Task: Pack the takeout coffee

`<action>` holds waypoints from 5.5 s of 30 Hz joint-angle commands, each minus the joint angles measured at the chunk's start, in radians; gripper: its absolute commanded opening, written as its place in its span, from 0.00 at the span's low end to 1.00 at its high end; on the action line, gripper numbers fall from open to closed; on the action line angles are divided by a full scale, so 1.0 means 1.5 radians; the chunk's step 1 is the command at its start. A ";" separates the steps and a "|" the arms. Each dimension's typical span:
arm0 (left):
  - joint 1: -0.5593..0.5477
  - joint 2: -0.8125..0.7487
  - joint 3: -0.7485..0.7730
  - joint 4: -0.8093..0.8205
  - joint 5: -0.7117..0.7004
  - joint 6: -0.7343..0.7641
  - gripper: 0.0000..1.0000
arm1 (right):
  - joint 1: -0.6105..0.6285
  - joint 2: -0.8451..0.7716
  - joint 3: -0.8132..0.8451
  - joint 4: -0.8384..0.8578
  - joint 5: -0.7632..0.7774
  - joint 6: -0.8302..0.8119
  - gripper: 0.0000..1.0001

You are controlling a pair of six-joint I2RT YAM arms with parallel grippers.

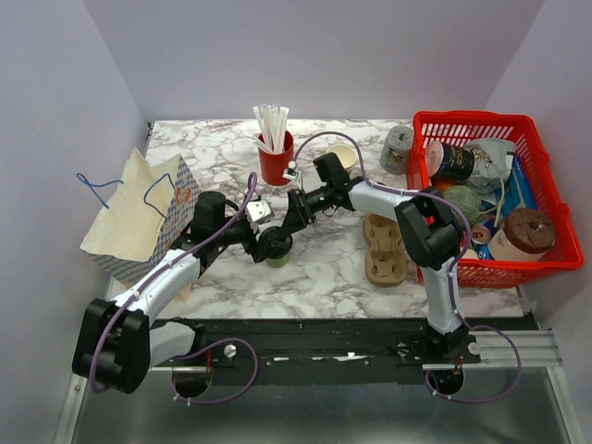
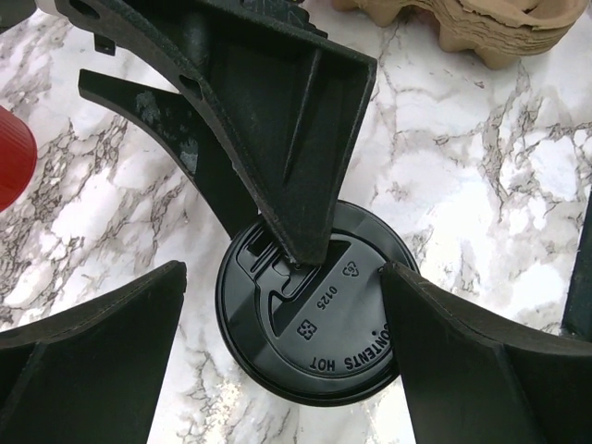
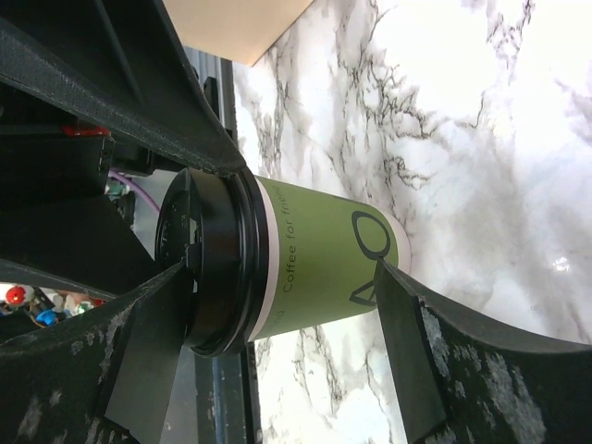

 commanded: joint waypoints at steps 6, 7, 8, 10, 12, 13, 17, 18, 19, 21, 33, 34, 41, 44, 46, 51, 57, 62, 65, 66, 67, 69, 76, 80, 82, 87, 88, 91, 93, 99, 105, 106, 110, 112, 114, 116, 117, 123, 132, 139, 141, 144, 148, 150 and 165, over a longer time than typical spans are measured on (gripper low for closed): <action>0.003 0.048 -0.073 -0.080 -0.095 0.121 0.94 | -0.001 0.041 0.006 -0.013 0.054 -0.030 0.81; 0.003 0.050 -0.070 -0.085 -0.102 0.124 0.94 | -0.001 0.045 0.003 -0.013 0.059 -0.031 0.81; 0.003 0.055 -0.067 -0.086 -0.100 0.125 0.94 | -0.001 0.047 0.002 -0.012 0.062 -0.032 0.80; 0.003 0.061 -0.064 -0.088 -0.102 0.125 0.94 | 0.000 0.050 0.000 -0.011 0.068 -0.038 0.79; 0.003 0.072 -0.056 -0.090 -0.113 0.126 0.94 | 0.001 0.051 -0.001 -0.008 0.091 -0.042 0.78; 0.003 0.076 -0.054 -0.094 -0.112 0.128 0.94 | 0.000 0.052 0.000 -0.006 0.092 -0.041 0.78; 0.013 0.064 -0.054 -0.099 -0.090 0.134 0.93 | 0.000 0.053 0.022 0.000 0.059 -0.030 0.78; 0.016 0.057 -0.050 -0.103 -0.065 0.132 0.93 | 0.000 0.048 0.029 -0.001 0.052 -0.023 0.79; 0.019 0.051 -0.042 -0.114 -0.055 0.122 0.94 | -0.001 0.042 0.034 -0.002 0.042 -0.021 0.79; 0.027 0.039 0.003 -0.136 -0.024 0.092 0.94 | -0.005 0.030 0.047 -0.003 0.011 -0.015 0.80; 0.027 0.025 0.124 -0.202 0.059 0.022 0.99 | -0.058 -0.004 0.154 -0.073 -0.006 0.012 1.00; 0.028 0.020 0.124 -0.202 0.056 0.019 0.99 | -0.060 -0.008 0.158 -0.090 0.002 -0.004 1.00; 0.023 -0.014 0.145 -0.240 -0.009 0.051 0.99 | -0.062 -0.131 0.160 -0.187 0.173 -0.169 1.00; 0.017 -0.017 0.148 -0.254 -0.025 0.067 0.99 | -0.063 -0.201 0.138 -0.208 0.207 -0.215 1.00; 0.011 -0.018 0.149 -0.261 -0.025 0.078 0.99 | -0.065 -0.245 0.116 -0.227 0.215 -0.238 1.00; 0.001 -0.005 0.162 -0.275 -0.028 0.093 0.99 | -0.073 -0.318 0.061 -0.254 0.230 -0.260 1.00; -0.028 0.015 0.167 -0.277 -0.062 0.119 0.99 | -0.073 -0.392 -0.015 -0.253 0.234 -0.283 1.00; -0.041 0.042 0.175 -0.286 -0.067 0.133 0.99 | -0.074 -0.403 -0.033 -0.255 0.235 -0.293 1.00; -0.047 0.054 0.181 -0.292 -0.083 0.141 0.99 | -0.076 -0.397 -0.026 -0.254 0.233 -0.295 1.00; -0.048 0.056 0.182 -0.294 -0.089 0.148 0.99 | -0.076 -0.395 -0.023 -0.253 0.232 -0.294 1.00; -0.049 0.060 0.184 -0.303 -0.099 0.153 0.99 | -0.076 -0.391 -0.016 -0.253 0.231 -0.294 1.00; -0.049 0.074 0.193 -0.318 -0.105 0.163 0.99 | -0.077 -0.385 -0.010 -0.253 0.229 -0.294 1.00; -0.049 0.110 0.214 -0.324 -0.109 0.171 0.99 | -0.079 -0.372 0.006 -0.254 0.225 -0.292 1.00; -0.049 0.131 0.215 -0.287 -0.128 0.165 0.99 | -0.081 -0.373 0.004 -0.252 0.229 -0.294 1.00; -0.049 0.142 0.220 -0.264 -0.140 0.163 0.99 | -0.081 -0.376 0.001 -0.253 0.230 -0.295 1.00; -0.049 0.192 0.258 -0.235 -0.168 0.166 0.99 | -0.084 -0.385 -0.008 -0.254 0.239 -0.298 1.00; -0.049 0.199 0.264 -0.225 -0.177 0.165 0.98 | -0.084 -0.387 -0.012 -0.254 0.241 -0.301 1.00; -0.049 0.231 0.290 -0.206 -0.184 0.156 0.98 | -0.087 -0.395 -0.018 -0.259 0.247 -0.307 1.00; -0.048 0.261 0.319 -0.201 -0.188 0.149 0.98 | -0.089 -0.401 -0.022 -0.263 0.250 -0.311 1.00; -0.037 0.338 0.397 -0.190 -0.190 0.114 0.98 | -0.098 -0.420 -0.037 -0.272 0.256 -0.320 1.00; -0.013 0.370 0.427 -0.164 -0.180 0.064 0.97 | -0.105 -0.434 -0.056 -0.275 0.260 -0.325 1.00; -0.006 0.370 0.426 -0.159 -0.176 0.062 0.97 | -0.106 -0.436 -0.059 -0.274 0.261 -0.325 1.00; 0.007 0.362 0.417 -0.149 -0.162 0.050 0.96 | -0.108 -0.433 -0.060 -0.275 0.260 -0.325 1.00; 0.008 0.360 0.411 -0.152 -0.159 0.050 0.96 | -0.108 -0.430 -0.055 -0.275 0.256 -0.324 1.00; 0.007 0.350 0.414 -0.165 -0.135 0.053 0.98 | -0.108 -0.421 -0.045 -0.275 0.254 -0.322 1.00; 0.007 0.341 0.423 -0.198 -0.112 0.076 0.99 | -0.108 -0.418 -0.036 -0.276 0.254 -0.321 1.00; 0.007 0.340 0.437 -0.211 -0.115 0.084 0.99 | -0.108 -0.414 -0.035 -0.275 0.254 -0.322 1.00; 0.007 0.346 0.491 -0.378 -0.123 0.242 0.99 | -0.109 -0.407 -0.031 -0.278 0.247 -0.321 1.00; 0.008 0.335 0.438 -0.471 -0.136 0.340 0.99 | -0.109 -0.405 -0.049 -0.272 0.248 -0.312 1.00; 0.008 0.357 0.415 -0.426 -0.138 0.321 0.98 | -0.109 -0.398 -0.042 -0.276 0.248 -0.310 1.00; 0.008 0.366 0.414 -0.421 -0.133 0.316 0.97 | -0.109 -0.398 -0.043 -0.277 0.248 -0.311 1.00; 0.008 0.371 0.403 -0.404 -0.119 0.308 0.95 | -0.109 -0.400 -0.047 -0.277 0.248 -0.312 1.00; 0.008 0.391 0.402 -0.411 -0.100 0.317 0.93 | -0.109 -0.396 -0.056 -0.277 0.245 -0.312 1.00; 0.008 0.406 0.411 -0.421 -0.096 0.319 0.91 | -0.109 -0.394 -0.054 -0.277 0.242 -0.311 1.00; 0.013 0.390 0.406 -0.471 -0.024 0.313 0.66 | -0.109 -0.367 -0.029 -0.284 0.210 -0.325 1.00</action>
